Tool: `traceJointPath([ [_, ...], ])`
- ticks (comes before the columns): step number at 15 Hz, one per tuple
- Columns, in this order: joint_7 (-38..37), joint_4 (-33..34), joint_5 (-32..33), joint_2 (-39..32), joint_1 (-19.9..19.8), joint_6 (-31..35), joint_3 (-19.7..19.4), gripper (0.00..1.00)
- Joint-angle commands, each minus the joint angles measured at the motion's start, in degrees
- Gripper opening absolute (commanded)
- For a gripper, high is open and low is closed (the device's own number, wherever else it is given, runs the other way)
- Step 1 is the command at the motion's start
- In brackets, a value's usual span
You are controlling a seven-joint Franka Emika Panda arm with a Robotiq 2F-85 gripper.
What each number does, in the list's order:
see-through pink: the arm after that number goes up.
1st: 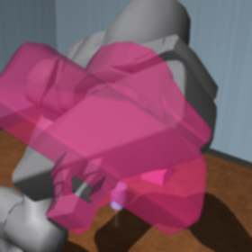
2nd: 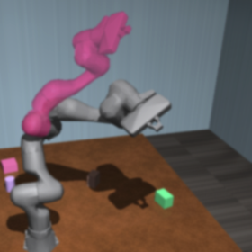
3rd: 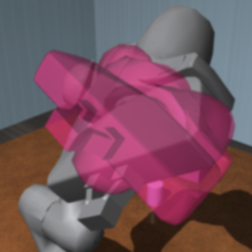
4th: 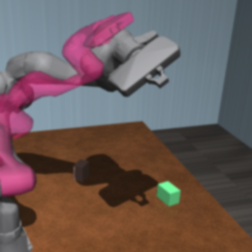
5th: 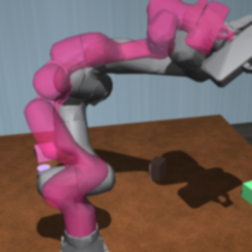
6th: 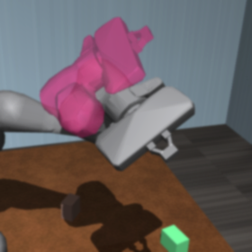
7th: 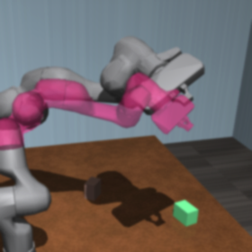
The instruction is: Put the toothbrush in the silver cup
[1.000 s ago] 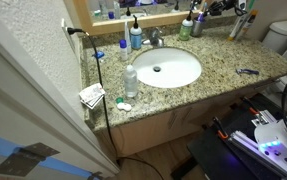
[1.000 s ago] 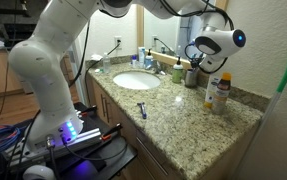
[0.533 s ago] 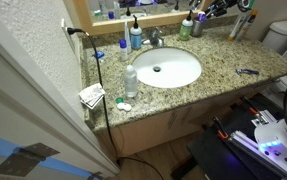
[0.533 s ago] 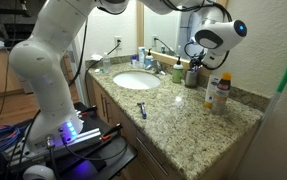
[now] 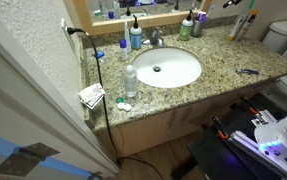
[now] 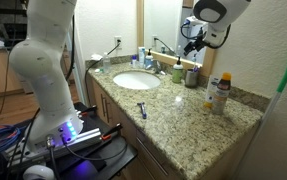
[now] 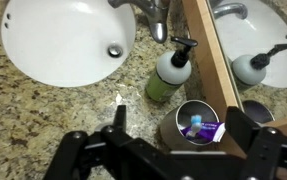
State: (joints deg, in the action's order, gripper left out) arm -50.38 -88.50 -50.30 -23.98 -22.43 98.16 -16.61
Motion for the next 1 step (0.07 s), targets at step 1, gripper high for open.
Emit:
traceJointPath([
  [1,0.0,-0.4,0.6,1.2,0.0,-0.9,-0.3,1.00],
])
